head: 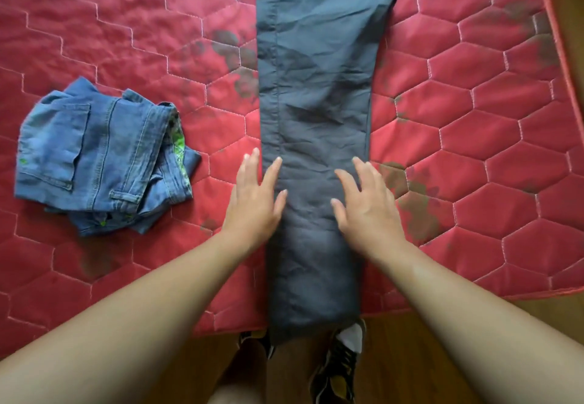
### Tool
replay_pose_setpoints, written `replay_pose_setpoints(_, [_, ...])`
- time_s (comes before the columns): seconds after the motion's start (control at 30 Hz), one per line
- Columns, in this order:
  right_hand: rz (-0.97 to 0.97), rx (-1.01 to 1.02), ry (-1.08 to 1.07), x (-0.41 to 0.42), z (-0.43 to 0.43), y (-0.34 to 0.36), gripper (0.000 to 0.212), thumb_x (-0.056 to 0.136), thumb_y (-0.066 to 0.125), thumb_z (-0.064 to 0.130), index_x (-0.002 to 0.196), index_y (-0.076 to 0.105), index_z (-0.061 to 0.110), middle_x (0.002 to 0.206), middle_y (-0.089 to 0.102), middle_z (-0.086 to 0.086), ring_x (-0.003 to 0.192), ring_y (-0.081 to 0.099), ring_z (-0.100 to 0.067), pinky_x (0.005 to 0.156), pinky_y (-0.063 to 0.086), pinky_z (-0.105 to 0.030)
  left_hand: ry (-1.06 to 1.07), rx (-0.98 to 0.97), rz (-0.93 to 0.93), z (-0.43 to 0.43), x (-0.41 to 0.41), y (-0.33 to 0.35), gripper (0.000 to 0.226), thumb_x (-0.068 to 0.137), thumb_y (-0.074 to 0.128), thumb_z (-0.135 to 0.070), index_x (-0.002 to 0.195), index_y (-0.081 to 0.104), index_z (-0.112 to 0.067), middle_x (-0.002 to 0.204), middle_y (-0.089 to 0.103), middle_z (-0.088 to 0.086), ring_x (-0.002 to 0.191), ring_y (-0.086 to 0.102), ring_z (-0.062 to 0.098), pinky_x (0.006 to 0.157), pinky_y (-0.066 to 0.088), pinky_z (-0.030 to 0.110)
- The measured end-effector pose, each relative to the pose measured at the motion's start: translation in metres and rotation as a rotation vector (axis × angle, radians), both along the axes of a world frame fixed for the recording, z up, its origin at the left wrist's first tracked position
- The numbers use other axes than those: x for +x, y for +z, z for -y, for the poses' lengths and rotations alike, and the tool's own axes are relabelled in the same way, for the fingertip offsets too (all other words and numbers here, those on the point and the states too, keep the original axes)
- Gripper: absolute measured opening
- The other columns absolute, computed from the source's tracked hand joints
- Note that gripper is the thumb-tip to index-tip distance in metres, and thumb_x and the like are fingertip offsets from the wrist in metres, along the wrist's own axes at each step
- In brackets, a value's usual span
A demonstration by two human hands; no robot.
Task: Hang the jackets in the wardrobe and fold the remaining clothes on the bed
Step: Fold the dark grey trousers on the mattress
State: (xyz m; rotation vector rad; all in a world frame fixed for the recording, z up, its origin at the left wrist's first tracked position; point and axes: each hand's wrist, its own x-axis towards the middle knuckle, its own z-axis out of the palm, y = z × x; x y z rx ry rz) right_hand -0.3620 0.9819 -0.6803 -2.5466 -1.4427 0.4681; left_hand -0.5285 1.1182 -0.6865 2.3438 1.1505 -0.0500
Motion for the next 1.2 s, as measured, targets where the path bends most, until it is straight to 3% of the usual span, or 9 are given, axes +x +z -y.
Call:
replay_pose_setpoints(0.23, [0.153,-0.365,0.145,0.037,-0.039,-0.046,0.083,0.096,0.018,0.073,0.161,-0.009,0.030,0.168,-0.024,-0.003,0.154,-0.021,-0.022,0.121,0.003,-0.064,-0.374,0.159,-0.287,-0.045,0.032,-0.045,0.073,0.097,0.018,-0.068,0.159,-0.006,-0.038,0.165,-0.024,0.016,0.153,-0.021,0.031,0.125,0.000,0.051])
replay_pose_setpoints(0.33, [0.143,-0.347,0.123,0.035,-0.048,-0.025,0.080,0.095,0.032,0.067,0.161,0.021,0.023,0.169,0.012,-0.012,0.156,0.014,-0.030,0.117,0.025,-0.061,-0.401,0.143,-0.260,-0.052,0.032,-0.033,0.073,0.095,0.023,-0.067,0.161,0.010,-0.037,0.168,-0.007,0.020,0.156,-0.003,0.035,0.124,0.010,0.054])
replay_pose_setpoints(0.43, [0.171,-0.096,0.092,0.061,-0.083,-0.003,0.059,0.095,0.045,0.052,0.138,0.059,0.014,0.144,0.054,-0.016,0.128,0.055,-0.036,0.096,0.047,-0.051,-0.323,0.172,-0.053,-0.081,0.047,-0.020,0.059,0.097,0.046,-0.048,0.150,0.047,-0.022,0.159,0.032,0.024,0.146,0.036,0.040,0.117,0.034,0.055])
replay_pose_setpoints(0.6, [0.247,0.011,0.077,0.140,-0.183,-0.002,0.070,0.099,0.049,0.047,0.159,0.030,0.017,0.167,0.015,-0.017,0.155,0.013,-0.037,0.122,0.017,-0.060,-0.262,0.262,0.070,-0.163,0.126,-0.023,0.062,0.104,0.046,-0.039,0.159,0.027,-0.019,0.167,0.008,0.022,0.155,0.007,0.036,0.123,0.018,0.052])
replay_pose_setpoints(0.73, [0.297,-0.260,0.171,0.194,-0.232,-0.029,0.084,0.095,0.024,0.072,0.163,0.002,0.028,0.169,-0.011,-0.012,0.156,-0.012,-0.030,0.122,0.001,-0.062,-0.278,0.254,-0.177,-0.203,0.167,-0.044,0.076,0.100,0.028,-0.063,0.162,-0.001,-0.028,0.166,-0.015,0.021,0.155,-0.011,0.034,0.126,0.000,0.045])
replay_pose_setpoints(0.87, [0.242,-0.328,0.198,0.206,-0.227,-0.048,0.086,0.089,0.012,0.083,0.161,-0.002,0.037,0.170,-0.011,-0.008,0.156,-0.011,-0.027,0.121,0.000,-0.064,-0.302,0.233,-0.279,-0.209,0.165,-0.048,0.078,0.097,0.025,-0.069,0.162,0.004,-0.032,0.167,-0.013,0.020,0.155,-0.009,0.033,0.126,0.002,0.045])
replay_pose_setpoints(0.97, [0.375,-0.205,0.221,0.212,-0.244,-0.034,0.075,0.092,0.022,0.078,0.147,0.042,0.032,0.157,0.035,-0.014,0.143,0.033,-0.033,0.112,0.022,-0.062,-0.258,0.318,-0.181,-0.227,0.178,-0.032,0.058,0.098,0.038,-0.060,0.145,0.047,-0.027,0.157,0.030,0.021,0.147,0.026,0.037,0.117,0.025,0.046])
replay_pose_setpoints(1.03, [0.429,-0.041,0.250,0.225,-0.268,-0.027,0.066,0.095,0.031,0.069,0.135,0.056,0.024,0.148,0.046,-0.015,0.134,0.042,-0.036,0.107,0.032,-0.057,-0.204,0.399,-0.091,-0.250,0.200,-0.028,0.051,0.099,0.042,-0.052,0.138,0.053,-0.020,0.153,0.036,0.020,0.146,0.030,0.039,0.118,0.026,0.047])
replay_pose_setpoints(1.2, [0.313,-0.129,0.208,0.249,-0.304,-0.061,0.081,0.092,0.017,0.081,0.161,0.006,0.039,0.170,-0.004,-0.011,0.155,-0.009,-0.037,0.120,-0.004,-0.065,-0.182,0.362,-0.200,-0.281,0.229,-0.058,0.072,0.100,0.027,-0.064,0.162,0.008,-0.033,0.168,-0.009,0.016,0.156,-0.008,0.030,0.126,0.001,0.049])
